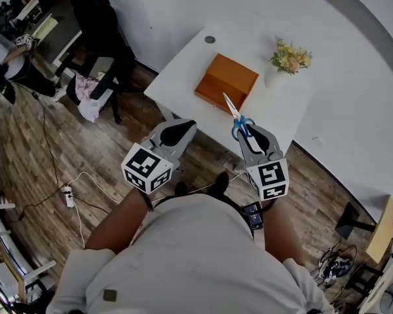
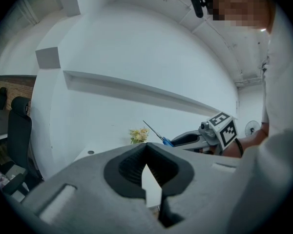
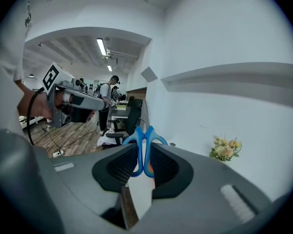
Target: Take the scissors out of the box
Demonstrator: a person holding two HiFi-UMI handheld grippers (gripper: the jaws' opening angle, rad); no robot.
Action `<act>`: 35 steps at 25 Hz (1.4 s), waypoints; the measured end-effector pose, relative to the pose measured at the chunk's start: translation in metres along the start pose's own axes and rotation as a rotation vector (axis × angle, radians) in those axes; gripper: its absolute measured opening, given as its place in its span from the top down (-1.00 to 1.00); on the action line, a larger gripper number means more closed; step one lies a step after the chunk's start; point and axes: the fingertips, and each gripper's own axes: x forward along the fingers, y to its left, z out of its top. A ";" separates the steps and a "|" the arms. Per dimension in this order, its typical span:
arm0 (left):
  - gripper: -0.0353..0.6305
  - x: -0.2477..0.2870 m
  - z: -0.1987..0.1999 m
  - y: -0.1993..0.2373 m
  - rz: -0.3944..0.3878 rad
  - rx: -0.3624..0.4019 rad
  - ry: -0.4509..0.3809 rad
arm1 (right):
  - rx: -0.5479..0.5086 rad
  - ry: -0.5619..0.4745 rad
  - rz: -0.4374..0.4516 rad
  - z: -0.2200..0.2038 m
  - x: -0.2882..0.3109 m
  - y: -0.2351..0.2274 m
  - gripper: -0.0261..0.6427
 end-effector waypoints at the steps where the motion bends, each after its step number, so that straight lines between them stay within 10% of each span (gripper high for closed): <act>1: 0.88 -0.008 -0.001 0.001 -0.009 0.002 0.000 | 0.004 0.002 -0.010 0.001 -0.002 0.008 0.62; 16: 0.88 -0.050 -0.014 -0.029 -0.108 0.000 -0.018 | 0.018 0.009 -0.121 -0.004 -0.056 0.044 0.62; 35: 0.88 -0.024 -0.041 -0.151 0.015 -0.022 -0.002 | 0.029 -0.025 0.048 -0.064 -0.156 0.020 0.62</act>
